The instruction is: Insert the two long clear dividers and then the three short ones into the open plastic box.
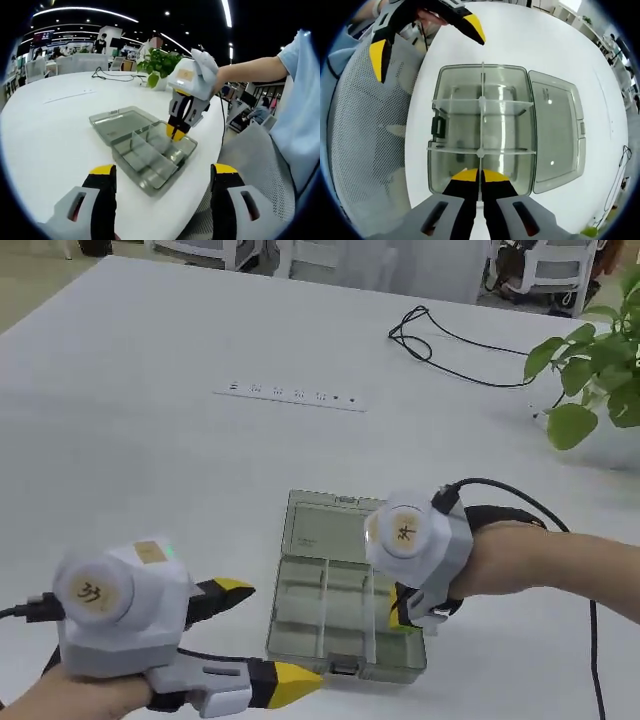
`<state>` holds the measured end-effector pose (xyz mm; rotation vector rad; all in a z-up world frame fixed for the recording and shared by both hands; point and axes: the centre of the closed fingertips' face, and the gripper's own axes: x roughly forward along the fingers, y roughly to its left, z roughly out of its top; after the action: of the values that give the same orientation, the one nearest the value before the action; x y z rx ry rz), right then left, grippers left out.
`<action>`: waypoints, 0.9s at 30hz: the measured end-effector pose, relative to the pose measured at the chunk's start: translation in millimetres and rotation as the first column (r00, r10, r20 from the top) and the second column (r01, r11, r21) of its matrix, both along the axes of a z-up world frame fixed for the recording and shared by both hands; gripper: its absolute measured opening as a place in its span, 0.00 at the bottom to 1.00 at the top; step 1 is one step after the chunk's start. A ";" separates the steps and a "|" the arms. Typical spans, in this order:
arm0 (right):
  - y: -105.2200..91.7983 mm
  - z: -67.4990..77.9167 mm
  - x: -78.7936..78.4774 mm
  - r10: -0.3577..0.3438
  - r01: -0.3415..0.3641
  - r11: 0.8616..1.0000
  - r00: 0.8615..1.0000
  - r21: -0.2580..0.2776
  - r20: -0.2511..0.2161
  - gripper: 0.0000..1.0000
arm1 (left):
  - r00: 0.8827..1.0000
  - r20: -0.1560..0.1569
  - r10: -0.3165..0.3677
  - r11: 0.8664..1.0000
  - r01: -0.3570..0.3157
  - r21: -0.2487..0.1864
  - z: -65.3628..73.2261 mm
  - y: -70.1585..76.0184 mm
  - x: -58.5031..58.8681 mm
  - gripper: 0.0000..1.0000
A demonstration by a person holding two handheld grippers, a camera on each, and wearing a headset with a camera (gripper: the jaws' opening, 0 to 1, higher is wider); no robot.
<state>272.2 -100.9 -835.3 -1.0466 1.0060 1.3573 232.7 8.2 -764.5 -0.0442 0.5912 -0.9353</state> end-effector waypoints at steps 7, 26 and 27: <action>11.6 60.4 3.5 -0.309 0.287 0.858 0.951 0.425 -0.018 0.33 | 0.996 -0.003 0.090 0.996 -0.090 -0.011 8.2 14.6 1.9 0.77; -96.6 73.4 -70.9 -0.717 0.597 0.477 0.689 0.645 -0.109 0.92 | 0.982 0.032 0.185 0.983 -0.184 -0.011 27.4 15.1 0.2 0.77; -98.4 73.1 -71.6 -0.726 0.604 0.465 0.678 0.647 -0.112 0.95 | 0.981 0.037 0.188 0.982 -0.188 -0.016 28.9 14.8 0.5 0.78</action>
<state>200.6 -199.3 -762.3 -0.1599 0.6067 0.7886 233.2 23.0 -735.7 -0.0920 0.5362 -0.7547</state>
